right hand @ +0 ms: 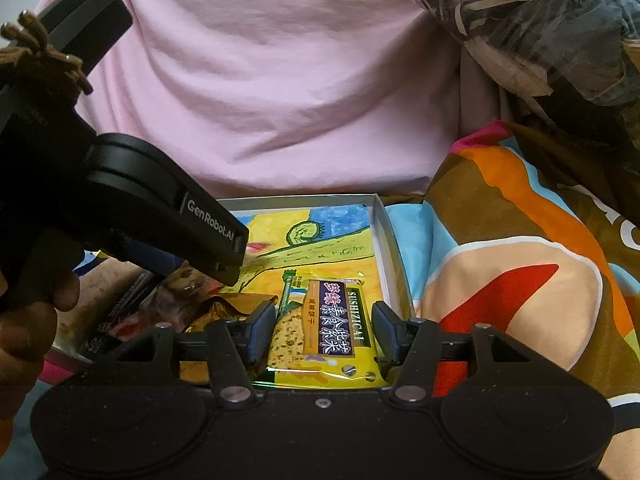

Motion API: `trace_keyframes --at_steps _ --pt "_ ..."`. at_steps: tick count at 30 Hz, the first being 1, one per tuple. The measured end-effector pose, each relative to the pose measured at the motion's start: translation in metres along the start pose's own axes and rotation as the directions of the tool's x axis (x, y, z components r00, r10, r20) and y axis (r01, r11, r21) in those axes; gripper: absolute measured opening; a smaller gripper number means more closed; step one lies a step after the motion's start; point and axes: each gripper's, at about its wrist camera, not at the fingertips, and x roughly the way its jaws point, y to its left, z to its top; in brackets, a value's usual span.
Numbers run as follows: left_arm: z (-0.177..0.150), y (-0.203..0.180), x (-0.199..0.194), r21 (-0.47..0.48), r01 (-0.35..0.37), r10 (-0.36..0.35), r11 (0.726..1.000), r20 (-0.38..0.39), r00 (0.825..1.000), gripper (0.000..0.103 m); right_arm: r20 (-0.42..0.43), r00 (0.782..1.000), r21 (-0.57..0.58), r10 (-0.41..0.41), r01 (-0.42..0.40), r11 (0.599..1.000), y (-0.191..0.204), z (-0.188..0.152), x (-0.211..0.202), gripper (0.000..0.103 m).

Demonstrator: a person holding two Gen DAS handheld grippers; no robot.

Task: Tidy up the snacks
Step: 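Lower both packs into the tray and open both tools, then lift both tools out of the tray back over the orange and jerky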

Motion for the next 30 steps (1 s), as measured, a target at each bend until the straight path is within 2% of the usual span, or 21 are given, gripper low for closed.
trace_keyframes --at_steps 2,6,15,21,30 --pt "0.001 0.001 -0.003 -0.011 0.003 -0.003 1.000 0.005 1.000 0.065 0.008 1.000 0.007 0.000 0.000 1.000 -0.001 0.001 -0.001 0.065" --pt "0.004 0.005 -0.016 -0.037 0.015 -0.014 0.999 0.023 1.000 0.079 0.035 0.999 0.021 0.000 0.000 1.000 -0.001 0.006 -0.011 0.080" --pt "0.019 0.018 -0.077 -0.056 0.014 -0.006 0.998 0.130 0.992 0.097 0.074 0.997 0.039 -0.026 0.023 0.999 0.000 0.038 -0.050 0.096" --pt "0.025 0.029 -0.126 -0.067 0.014 0.000 0.998 0.198 0.980 0.102 0.135 0.990 0.019 -0.035 0.033 0.999 0.009 0.065 -0.091 0.102" --pt "0.016 0.045 -0.197 -0.062 0.005 0.012 0.998 0.274 0.962 0.103 0.207 0.978 -0.012 -0.036 0.039 0.999 0.030 0.091 -0.154 0.102"
